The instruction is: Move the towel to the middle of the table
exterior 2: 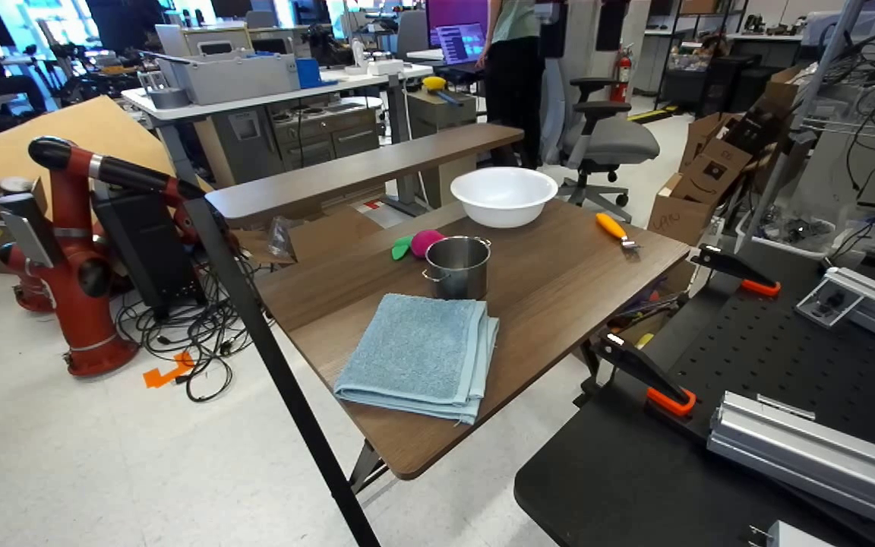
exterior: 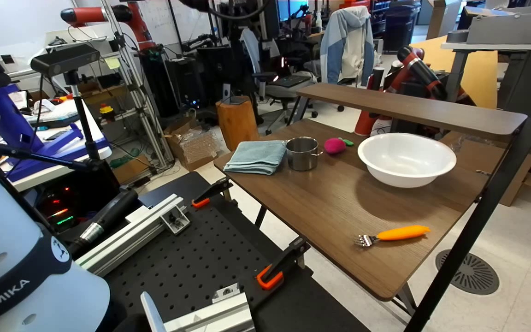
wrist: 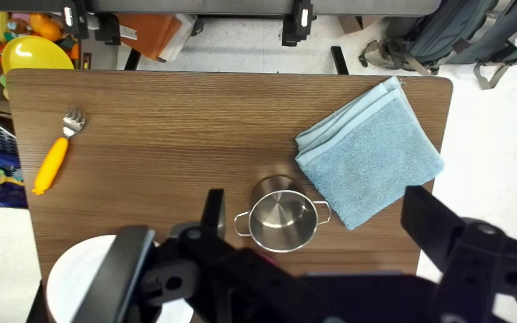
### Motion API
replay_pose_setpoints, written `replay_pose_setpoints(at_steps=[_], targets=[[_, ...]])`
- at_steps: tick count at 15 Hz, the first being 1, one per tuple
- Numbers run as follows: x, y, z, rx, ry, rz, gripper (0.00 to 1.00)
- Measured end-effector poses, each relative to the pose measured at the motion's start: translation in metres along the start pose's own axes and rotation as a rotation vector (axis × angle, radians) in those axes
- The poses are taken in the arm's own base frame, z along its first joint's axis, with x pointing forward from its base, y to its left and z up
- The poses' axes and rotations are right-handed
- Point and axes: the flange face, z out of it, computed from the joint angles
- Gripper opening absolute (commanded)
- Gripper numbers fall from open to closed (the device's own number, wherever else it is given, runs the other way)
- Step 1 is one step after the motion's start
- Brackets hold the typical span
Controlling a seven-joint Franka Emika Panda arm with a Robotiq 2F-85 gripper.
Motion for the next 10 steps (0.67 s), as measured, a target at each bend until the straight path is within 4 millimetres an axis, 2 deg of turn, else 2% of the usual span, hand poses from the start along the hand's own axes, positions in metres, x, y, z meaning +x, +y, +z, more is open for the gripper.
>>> replay_pose_setpoints(at_steps=[4,10], targets=[[0.017,-0.043,0.05,0.005,-0.053,-0.043,1.0],[0.03,-0.099,0.125,0.013,-0.132,-0.088,1.0]])
